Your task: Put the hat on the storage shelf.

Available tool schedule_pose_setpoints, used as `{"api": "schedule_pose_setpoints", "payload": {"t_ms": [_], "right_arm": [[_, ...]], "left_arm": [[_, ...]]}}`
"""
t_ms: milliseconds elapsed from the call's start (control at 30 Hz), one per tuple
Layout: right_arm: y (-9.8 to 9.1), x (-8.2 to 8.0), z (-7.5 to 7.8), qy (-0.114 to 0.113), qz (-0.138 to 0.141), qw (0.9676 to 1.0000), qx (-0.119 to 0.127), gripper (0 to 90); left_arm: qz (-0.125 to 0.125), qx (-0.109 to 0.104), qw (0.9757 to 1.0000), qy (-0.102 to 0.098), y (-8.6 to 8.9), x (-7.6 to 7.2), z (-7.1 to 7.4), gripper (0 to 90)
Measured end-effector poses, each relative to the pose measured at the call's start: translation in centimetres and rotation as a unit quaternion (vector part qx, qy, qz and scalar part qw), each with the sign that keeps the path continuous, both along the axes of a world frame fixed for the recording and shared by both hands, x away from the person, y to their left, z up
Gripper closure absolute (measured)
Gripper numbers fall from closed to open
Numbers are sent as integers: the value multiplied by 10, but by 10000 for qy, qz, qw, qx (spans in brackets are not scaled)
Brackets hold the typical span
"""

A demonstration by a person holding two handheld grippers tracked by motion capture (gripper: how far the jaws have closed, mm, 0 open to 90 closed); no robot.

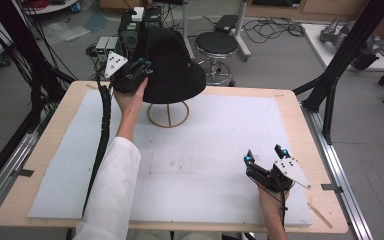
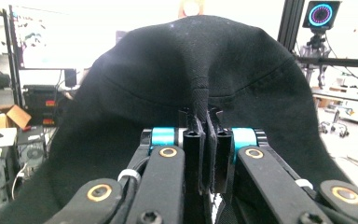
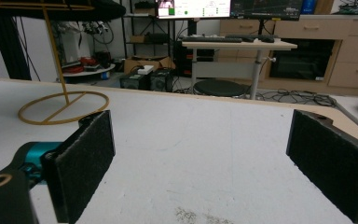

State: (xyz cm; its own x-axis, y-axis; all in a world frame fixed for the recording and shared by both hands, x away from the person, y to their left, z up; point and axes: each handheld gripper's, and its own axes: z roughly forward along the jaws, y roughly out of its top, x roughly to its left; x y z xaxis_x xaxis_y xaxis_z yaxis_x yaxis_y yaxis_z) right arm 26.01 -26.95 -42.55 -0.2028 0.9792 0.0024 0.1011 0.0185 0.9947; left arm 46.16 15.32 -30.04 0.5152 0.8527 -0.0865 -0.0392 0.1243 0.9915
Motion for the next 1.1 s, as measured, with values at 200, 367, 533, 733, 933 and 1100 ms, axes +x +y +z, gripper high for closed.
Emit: {"api": "schedule_pose_setpoints", "payload": {"t_ms": [200, 367, 533, 733, 933, 1100], "right_arm": [[0, 1, 0, 4, -9, 10000, 30, 68], [0, 1, 0, -5, -6, 10000, 14, 68], [-1, 0, 0, -3, -10, 10000, 31, 68], [-1, 0, 0, -24, -10, 10000, 8, 68], [0, 0, 0, -2, -1, 10000, 21, 68], [0, 0, 1, -3, -24, 10000, 34, 68]], "left_arm": [[-72, 1, 10000, 66, 2, -1, -3, 869], [-148, 15, 9999, 78, 3, -1, -3, 867], [-184, 66, 9998, 108, 5, 0, -1, 862], [-106, 112, 9999, -3, 1, -2, 1, 810], [28, 174, 9994, -297, -3, -11, 10, 506], [246, 257, 9989, -309, 0, -18, 16, 335]]}}
